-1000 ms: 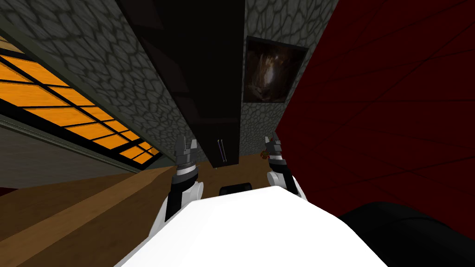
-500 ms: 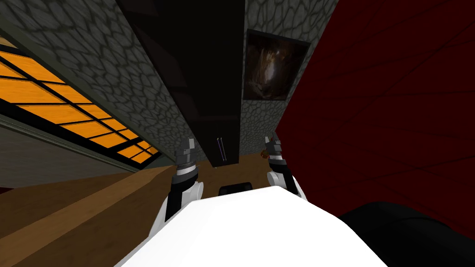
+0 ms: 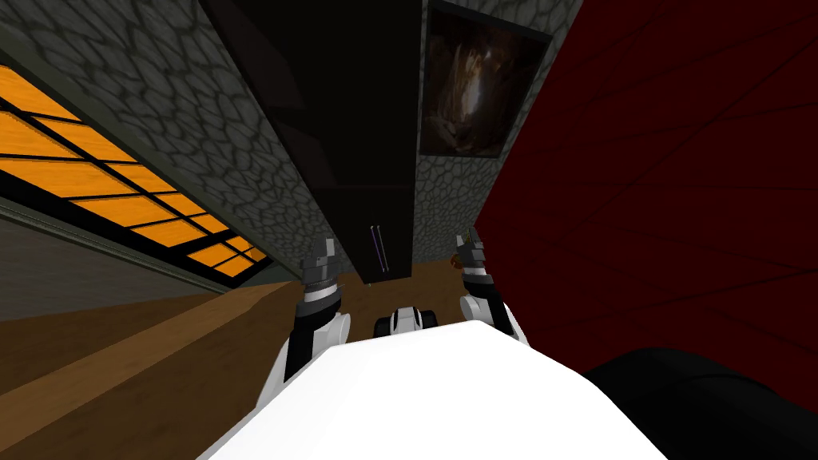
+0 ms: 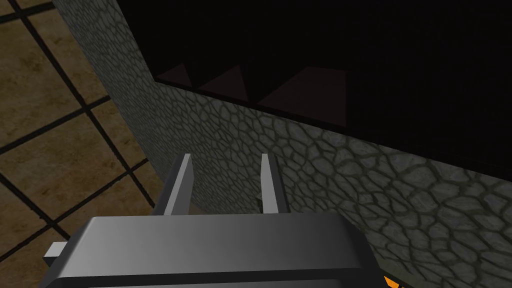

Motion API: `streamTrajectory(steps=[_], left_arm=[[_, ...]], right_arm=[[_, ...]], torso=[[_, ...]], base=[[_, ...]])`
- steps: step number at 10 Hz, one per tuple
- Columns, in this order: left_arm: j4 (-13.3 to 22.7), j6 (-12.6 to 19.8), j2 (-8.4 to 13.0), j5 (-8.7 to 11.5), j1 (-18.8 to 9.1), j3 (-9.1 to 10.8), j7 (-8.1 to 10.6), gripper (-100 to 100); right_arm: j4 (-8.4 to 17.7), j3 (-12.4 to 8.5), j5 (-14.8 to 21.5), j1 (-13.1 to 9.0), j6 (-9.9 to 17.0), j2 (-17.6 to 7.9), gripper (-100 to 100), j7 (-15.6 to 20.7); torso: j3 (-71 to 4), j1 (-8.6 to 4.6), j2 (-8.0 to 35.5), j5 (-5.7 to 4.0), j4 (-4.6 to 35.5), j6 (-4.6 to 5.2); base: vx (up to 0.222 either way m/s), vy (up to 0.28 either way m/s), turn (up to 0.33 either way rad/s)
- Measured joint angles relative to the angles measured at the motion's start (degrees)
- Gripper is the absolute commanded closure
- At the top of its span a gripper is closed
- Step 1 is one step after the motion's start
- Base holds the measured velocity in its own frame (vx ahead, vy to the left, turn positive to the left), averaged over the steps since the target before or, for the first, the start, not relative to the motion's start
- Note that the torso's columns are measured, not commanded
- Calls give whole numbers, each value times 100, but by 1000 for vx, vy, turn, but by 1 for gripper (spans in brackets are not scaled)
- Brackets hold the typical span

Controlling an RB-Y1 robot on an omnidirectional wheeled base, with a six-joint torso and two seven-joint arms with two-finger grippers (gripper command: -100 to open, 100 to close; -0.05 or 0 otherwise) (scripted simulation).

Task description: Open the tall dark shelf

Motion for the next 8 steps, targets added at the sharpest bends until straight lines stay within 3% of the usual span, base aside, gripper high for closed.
streamTrajectory(steps=[1, 4, 8], left_arm=[[0, 30, 143, -5, -2, -1, 1, -100], [13, 219, 636, -42, -33, -12, 1, -100], [8, 666, 1011, -142, -73, -82, -18, -100]], right_arm=[[2, 0, 0, 1, 1, 0, 0, 0], [3, 0, 0, 1, 1, 0, 0, 0], [3, 0, 0, 1, 1, 0, 0, 0]], torso=[[-396, 1, 190, 1, 188, 0], [-541, 1, 260, 0, 265, 0], [-538, 0, 267, 0, 268, 0]], base=[[26, 1, -21], [38, 1, -26], [55, 1, -36]])
